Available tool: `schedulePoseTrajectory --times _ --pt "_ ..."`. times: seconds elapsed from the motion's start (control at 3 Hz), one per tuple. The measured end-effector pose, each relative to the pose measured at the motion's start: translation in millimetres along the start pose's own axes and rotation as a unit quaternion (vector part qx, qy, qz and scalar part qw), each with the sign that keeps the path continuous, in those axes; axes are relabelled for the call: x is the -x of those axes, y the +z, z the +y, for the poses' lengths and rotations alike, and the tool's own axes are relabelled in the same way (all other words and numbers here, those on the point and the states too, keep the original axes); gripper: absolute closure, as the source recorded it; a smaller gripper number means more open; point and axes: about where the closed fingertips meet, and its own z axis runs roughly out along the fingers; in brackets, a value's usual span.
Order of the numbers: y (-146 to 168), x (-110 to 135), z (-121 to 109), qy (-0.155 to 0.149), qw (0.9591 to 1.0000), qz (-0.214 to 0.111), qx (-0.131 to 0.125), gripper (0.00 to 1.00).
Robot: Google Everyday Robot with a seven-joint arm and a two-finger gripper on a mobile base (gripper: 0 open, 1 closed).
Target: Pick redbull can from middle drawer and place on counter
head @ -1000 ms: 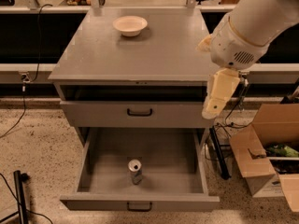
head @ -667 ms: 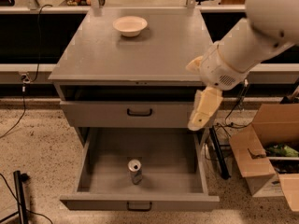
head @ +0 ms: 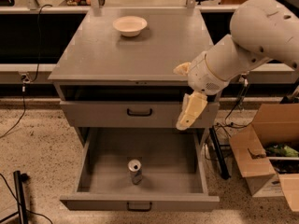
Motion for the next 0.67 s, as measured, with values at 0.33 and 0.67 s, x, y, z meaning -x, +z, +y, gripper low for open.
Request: schedulePoseTrajectory --times 0.33,0.67 --pt "18 -2 1 0.008 0.9997 -0.017 -0.015 0.0" --pt "76 -14 36 0.028 0.9961 -0.083 -0.005 0.0"
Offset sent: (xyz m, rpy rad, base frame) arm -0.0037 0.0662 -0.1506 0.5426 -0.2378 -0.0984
